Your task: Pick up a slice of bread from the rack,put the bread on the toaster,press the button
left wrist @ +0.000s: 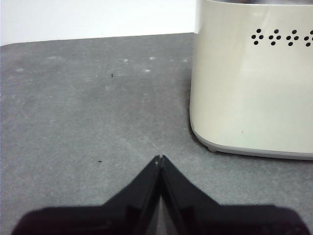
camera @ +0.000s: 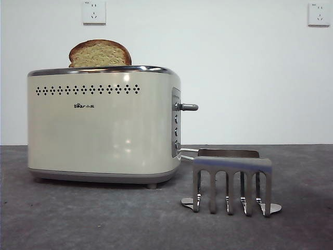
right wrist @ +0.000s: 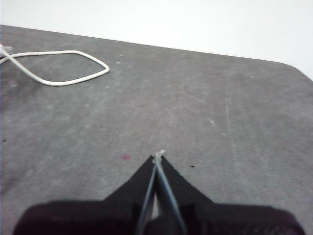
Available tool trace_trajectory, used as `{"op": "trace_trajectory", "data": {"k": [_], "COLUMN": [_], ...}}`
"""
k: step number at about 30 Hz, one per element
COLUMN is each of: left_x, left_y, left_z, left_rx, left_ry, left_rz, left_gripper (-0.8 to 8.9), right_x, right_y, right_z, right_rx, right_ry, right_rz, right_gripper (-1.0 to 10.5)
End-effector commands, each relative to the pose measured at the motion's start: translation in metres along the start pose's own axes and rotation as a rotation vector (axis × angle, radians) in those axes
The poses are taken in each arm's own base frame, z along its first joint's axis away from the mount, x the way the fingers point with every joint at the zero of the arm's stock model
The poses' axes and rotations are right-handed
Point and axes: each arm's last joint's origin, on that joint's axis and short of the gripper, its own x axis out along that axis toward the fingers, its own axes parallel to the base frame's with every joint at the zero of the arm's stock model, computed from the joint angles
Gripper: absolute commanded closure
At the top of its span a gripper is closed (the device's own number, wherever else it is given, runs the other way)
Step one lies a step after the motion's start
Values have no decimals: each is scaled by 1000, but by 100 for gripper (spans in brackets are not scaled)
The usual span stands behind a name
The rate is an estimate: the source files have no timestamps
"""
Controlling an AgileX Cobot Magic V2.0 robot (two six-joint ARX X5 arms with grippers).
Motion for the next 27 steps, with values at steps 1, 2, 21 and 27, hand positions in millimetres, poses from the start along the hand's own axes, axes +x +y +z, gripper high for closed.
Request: {"op": "trace_trajectory", "data": {"k": [1, 2, 21, 27], "left_x": [1, 1, 1, 1], "left_y": [0, 0, 0, 0], "left_z": [-3, -3, -3, -3], "left_rx": [-8, -8, -8, -8], "left_ry": [5, 5, 5, 5], "left_rz": [-1, -1, -1, -1], "left_gripper": [817, 817, 817, 817], "right_x": [1, 1, 1, 1], "right_y": [1, 1, -2, -2], "right_z": [-3, -2, -3, -3], "right_rx": [11, 15, 102, 102], "right_ry": [3, 1, 9, 9], "right_rz": [25, 30, -29, -28], "right_gripper": [946, 946, 946, 946]}}
